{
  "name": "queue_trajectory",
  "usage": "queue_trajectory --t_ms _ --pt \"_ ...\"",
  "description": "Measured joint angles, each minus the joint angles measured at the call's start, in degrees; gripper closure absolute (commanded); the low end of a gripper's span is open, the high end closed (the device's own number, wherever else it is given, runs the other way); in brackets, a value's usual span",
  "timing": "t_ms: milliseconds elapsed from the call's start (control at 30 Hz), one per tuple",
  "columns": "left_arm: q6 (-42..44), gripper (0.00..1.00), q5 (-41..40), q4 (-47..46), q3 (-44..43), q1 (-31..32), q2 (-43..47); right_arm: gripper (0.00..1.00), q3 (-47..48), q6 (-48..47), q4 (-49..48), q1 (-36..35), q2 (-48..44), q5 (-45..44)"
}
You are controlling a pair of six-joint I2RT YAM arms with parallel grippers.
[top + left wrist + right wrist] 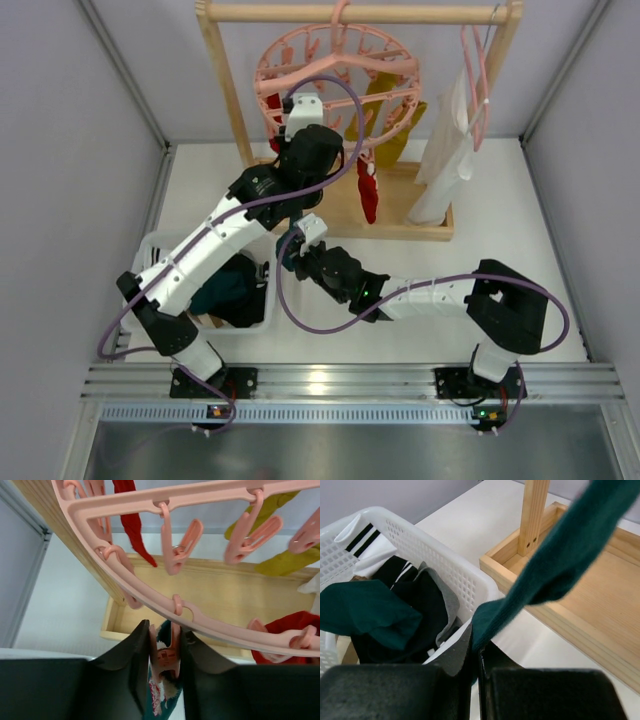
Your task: Remove the socks clipped to the hanger
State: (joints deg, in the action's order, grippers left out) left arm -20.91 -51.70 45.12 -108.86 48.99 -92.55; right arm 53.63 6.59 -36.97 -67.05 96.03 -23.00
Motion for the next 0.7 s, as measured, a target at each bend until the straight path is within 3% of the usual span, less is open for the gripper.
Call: queue_trajectory --t_ms 133,200,333,367,433,467,567,633,700 --pt "0.07 0.98 2.45 -1.16 0.0 -0.33 0.0 1.0 -1.73 -0.02 -0.5 -0.07 -0.7 0.0" --pt "-0.07 1.0 3.54 -1.36 0.0 -0.35 0.0 1.0 -4.22 0.0 -1.09 -0.17 -1.88 -0.02" --pt "-0.24 0.82 5.01 -1.42 0.0 -0.48 0.0 1.0 -10.64 0.24 -1.22 -0.39 -5.16 -0.04" --pt "-0.28 0.66 5.38 -1.44 0.0 -0.5 0.0 1.0 -11.89 0.35 -1.03 -0.42 -6.05 -0.07" --pt "-0.55 0.52 6.14 -1.4 0.04 -0.52 0.09 1.0 -14.56 0.5 -0.35 -0.42 -8.68 -0.13" --pt "-0.57 0.41 6.51 -1.46 0.33 -0.52 0.22 1.0 -15.56 0.48 0.13 -0.42 -10.21 -0.09" --pt "-1.05 0.32 7.85 -1.42 2.05 -0.52 1.57 1.0 -17.46 0.46 1.4 -0.42 -15.06 0.2" --pt "-1.16 0.21 8.37 -1.42 3.96 -0.52 3.34 1.0 -18.16 0.44 2.75 -0.42 -18.62 0.7" --pt "-1.33 0.02 8.39 -1.44 6.38 -0.52 5.79 1.0 -18.32 0.28 4.07 -0.42 -21.46 1.84"
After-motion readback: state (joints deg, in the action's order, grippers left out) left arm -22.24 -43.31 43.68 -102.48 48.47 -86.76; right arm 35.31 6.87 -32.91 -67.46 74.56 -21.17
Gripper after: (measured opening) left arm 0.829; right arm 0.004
